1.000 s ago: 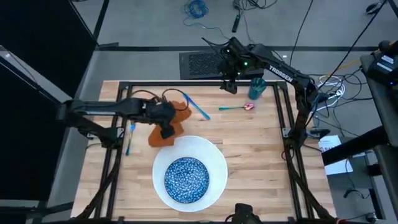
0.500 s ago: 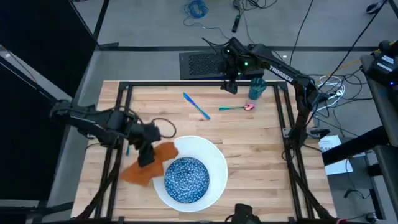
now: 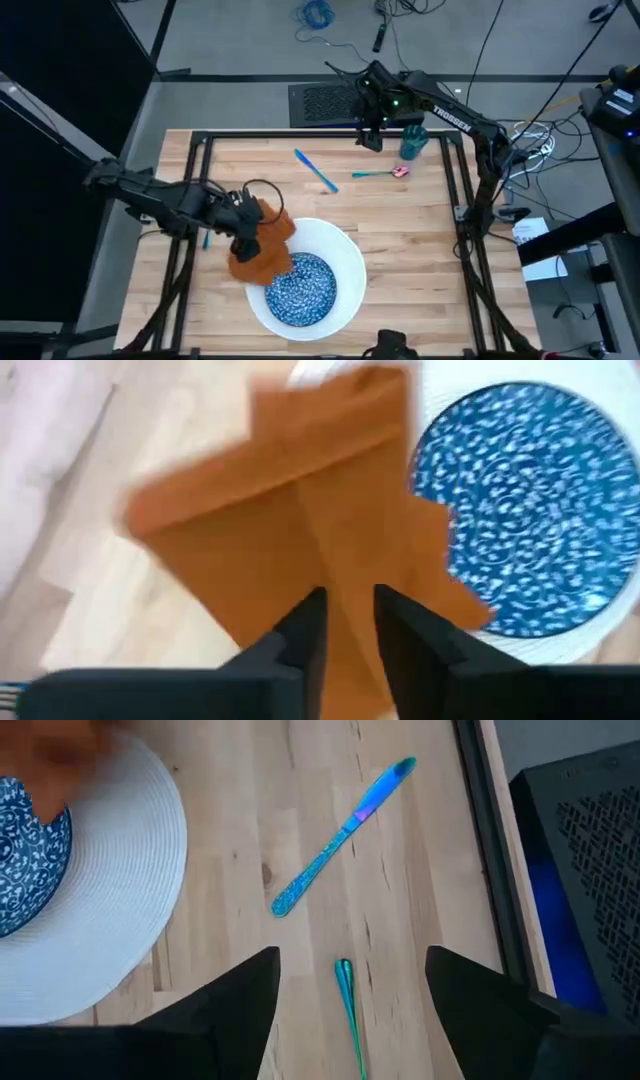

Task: Set table place
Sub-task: Fold the orange table napkin

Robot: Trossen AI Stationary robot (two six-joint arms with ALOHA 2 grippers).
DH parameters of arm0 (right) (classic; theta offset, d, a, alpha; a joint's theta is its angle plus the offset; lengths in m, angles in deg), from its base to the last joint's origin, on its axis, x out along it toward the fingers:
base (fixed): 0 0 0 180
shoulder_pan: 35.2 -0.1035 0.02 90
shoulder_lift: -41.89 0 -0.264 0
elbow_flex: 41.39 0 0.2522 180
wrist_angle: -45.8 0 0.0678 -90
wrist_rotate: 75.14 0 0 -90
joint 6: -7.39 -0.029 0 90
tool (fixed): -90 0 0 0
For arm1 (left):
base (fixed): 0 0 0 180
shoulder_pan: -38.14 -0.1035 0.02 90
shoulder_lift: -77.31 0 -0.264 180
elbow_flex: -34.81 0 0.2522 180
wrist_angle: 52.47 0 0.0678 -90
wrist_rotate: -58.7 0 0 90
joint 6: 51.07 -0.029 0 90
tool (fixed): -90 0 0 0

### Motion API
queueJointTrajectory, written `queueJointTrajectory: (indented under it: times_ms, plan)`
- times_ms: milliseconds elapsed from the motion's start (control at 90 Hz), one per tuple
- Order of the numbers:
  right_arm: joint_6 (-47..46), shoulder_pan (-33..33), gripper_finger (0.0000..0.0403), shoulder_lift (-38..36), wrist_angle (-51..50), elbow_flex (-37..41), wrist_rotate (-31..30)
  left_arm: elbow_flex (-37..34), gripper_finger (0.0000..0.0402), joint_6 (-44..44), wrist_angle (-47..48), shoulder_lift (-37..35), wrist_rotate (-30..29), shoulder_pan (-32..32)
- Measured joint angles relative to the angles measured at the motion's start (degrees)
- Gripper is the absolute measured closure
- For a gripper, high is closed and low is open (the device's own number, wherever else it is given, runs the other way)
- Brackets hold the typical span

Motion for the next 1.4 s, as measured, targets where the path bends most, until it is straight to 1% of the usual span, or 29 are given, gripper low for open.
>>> queueJointTrajectory:
  times_ms: [100, 211, 278, 356, 489, 589, 678, 822, 1089, 1156, 1278, 1400]
  plan:
    - [0.0, 0.0, 0.0165, 0.0, 0.3, 0.0, 0.0, 0.0, 0.0294, -2.0, 0.1, 0.9, -3.1, 0.0]
    - [-0.4, -0.1, 0.0165, 0.1, 0.5, 0.0, 0.2, 0.0, 0.0285, -2.0, 1.4, 2.0, -8.4, -0.5]
    - [-0.9, -0.3, 0.0165, 0.5, 0.7, 0.0, 1.3, 0.0, 0.0284, -1.7, 1.6, 3.4, -8.8, -1.8]
    - [-0.9, -0.9, 0.0165, 1.1, 0.8, 0.0, 2.8, -0.3, 0.0283, -1.7, 0.3, 6.0, -7.7, -3.3]
    - [0.3, -2.0, 0.0165, 1.0, 0.6, 0.0, 3.0, -5.2, 0.0283, -4.1, -6.4, 12.2, -1.5, -5.6]
    - [0.3, -1.9, 0.0165, 1.0, 0.0, 0.0, 3.0, -7.9, 0.0283, -5.3, -10.0, 17.7, -1.3, -6.6]
    - [0.4, -1.6, 0.0165, 1.0, 0.0, 0.0, 3.0, -8.2, 0.0283, -4.9, -14.4, 21.1, -1.7, -7.7]
    - [0.2, -1.0, 0.0165, 1.0, 0.0, 0.0, 3.0, -8.1, 0.0283, -6.7, -22.8, 22.6, -1.3, -9.2]
    - [0.2, -0.6, 0.0165, 1.0, -0.1, 0.0, 2.9, -8.1, 0.0283, -6.7, -23.6, 22.6, -2.1, -13.3]
    - [0.2, -0.7, 0.0165, 1.0, -0.1, 0.0, 2.9, -8.1, 0.0283, -6.8, -25.0, 23.2, -2.1, -14.3]
    - [0.0, -0.6, 0.0165, 1.0, -0.3, 0.0, 3.0, -8.1, 0.0283, -7.7, -27.5, 25.4, 1.8, -16.2]
    - [0.0, -0.6, 0.0165, 1.0, -0.7, 0.0, 2.9, -8.1, 0.0283, -7.8, -28.1, 28.3, 3.0, -16.7]
